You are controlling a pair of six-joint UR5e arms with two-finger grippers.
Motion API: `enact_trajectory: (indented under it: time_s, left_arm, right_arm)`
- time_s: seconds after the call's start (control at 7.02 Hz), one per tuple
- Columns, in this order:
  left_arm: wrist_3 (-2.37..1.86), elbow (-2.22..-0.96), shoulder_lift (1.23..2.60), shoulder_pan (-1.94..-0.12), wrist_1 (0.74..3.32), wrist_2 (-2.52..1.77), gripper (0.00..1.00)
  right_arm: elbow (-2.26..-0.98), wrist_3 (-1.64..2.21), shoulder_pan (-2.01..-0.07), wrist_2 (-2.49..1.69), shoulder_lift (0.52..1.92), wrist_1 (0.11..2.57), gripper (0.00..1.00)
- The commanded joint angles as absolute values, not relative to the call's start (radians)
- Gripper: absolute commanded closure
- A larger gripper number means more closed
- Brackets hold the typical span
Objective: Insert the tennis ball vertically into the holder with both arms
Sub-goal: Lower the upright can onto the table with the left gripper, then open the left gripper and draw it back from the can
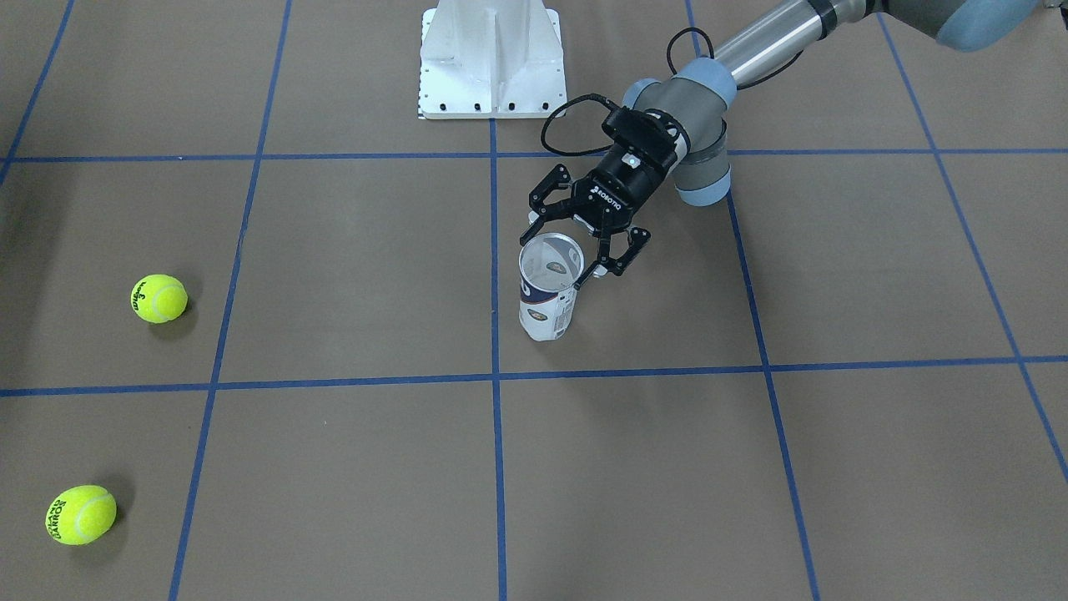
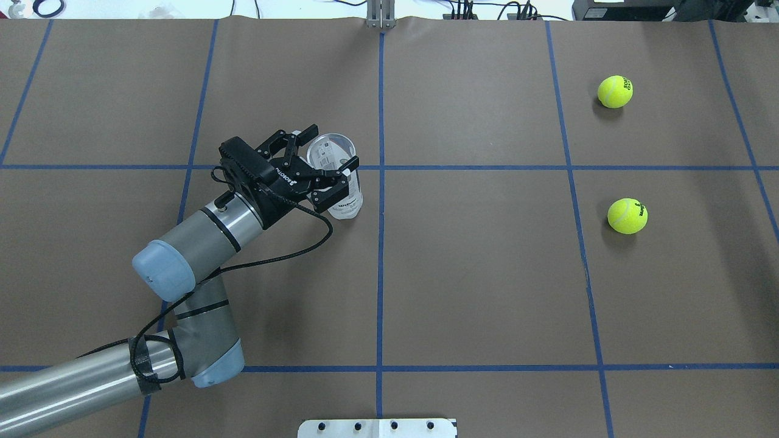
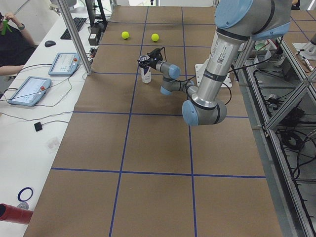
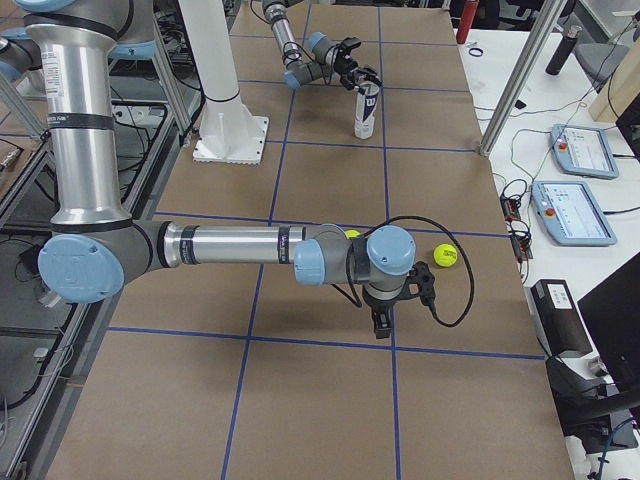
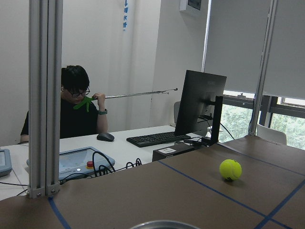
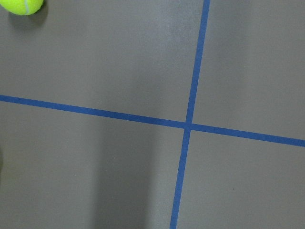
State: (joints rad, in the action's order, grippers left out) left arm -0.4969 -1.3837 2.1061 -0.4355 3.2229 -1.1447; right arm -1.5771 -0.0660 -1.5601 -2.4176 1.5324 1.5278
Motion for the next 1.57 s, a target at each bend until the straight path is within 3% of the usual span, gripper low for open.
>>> enact_trajectory:
  time_s: [0.0, 0.71, 1.14, 1.42]
  left_arm:
    - [-0.497, -1.399, 2.106, -0.439, 3.223, -1.146, 0.01]
    - [-0.499, -1.567, 2.091, -0.494, 3.168, -1.161, 0.01]
    - [-0.581, -1.681, 2.037, -0.566, 2.883, -1.173, 0.01]
    - [-0.704, -1.806, 2.037, -0.693, 2.538, -1.396, 0.01]
  right_arm:
    - [-1.578, -0.066, -1.560, -2.418, 1.531, 1.528, 0.01]
    - [-1.600, -0.064, -1.534, -2.370, 1.491, 1.528, 0.01]
    - [-1.624, -0.038, -1.534, -2.339, 1.492, 1.525, 0.01]
    - [-1.637, 0.007, -1.532, -2.382, 1.520, 1.522, 0.01]
